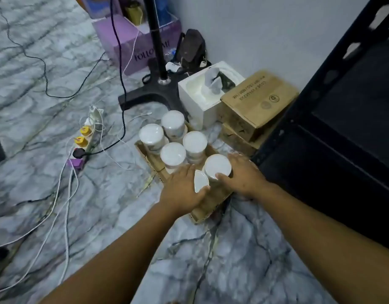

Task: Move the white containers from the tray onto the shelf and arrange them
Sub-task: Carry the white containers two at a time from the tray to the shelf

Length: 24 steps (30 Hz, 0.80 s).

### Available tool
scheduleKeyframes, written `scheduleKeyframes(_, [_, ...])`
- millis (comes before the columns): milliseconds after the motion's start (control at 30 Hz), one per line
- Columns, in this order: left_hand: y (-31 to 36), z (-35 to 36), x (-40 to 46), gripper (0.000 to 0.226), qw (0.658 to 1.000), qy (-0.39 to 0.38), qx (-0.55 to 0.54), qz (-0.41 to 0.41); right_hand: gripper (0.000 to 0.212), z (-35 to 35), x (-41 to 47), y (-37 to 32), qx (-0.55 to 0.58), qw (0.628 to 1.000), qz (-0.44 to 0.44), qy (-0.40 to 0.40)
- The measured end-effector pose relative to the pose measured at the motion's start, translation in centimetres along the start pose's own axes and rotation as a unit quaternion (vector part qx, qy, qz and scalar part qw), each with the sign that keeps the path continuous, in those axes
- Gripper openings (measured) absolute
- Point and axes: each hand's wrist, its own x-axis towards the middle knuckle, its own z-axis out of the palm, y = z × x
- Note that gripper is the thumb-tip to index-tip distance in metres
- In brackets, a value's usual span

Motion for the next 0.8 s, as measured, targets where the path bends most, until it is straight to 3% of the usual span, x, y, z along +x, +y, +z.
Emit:
scheduleKeyframes(167, [-3.9, 5.8, 2.2, 0.090, 0.998, 0.029, -0.048, 0.002, 0.093, 5.3, 2.8, 3.9, 0.034, 0.998, -0.033, 0.050])
scheduleKeyframes(300, [-6.1, 9.1, 2.9, 0.088, 0.983, 0.079, -0.161, 0.034, 0.104, 8.3, 4.6, 5.9, 0.087, 0.992, -0.038, 0.081])
scheduleKeyframes(533, [-8.1, 12.8, 3.3, 0.115, 0.941, 0.077, -0.329, -0.018, 0.122, 11.7, 6.4, 7.4, 0.285, 0.952, -0.007, 0.110])
scheduleKeyframes(800, [-8.6, 13.7, 3.5, 0.097, 0.926, 0.068, -0.371, -0.006, 0.095, 13.6, 6.9, 7.6, 0.399, 0.910, -0.024, 0.112])
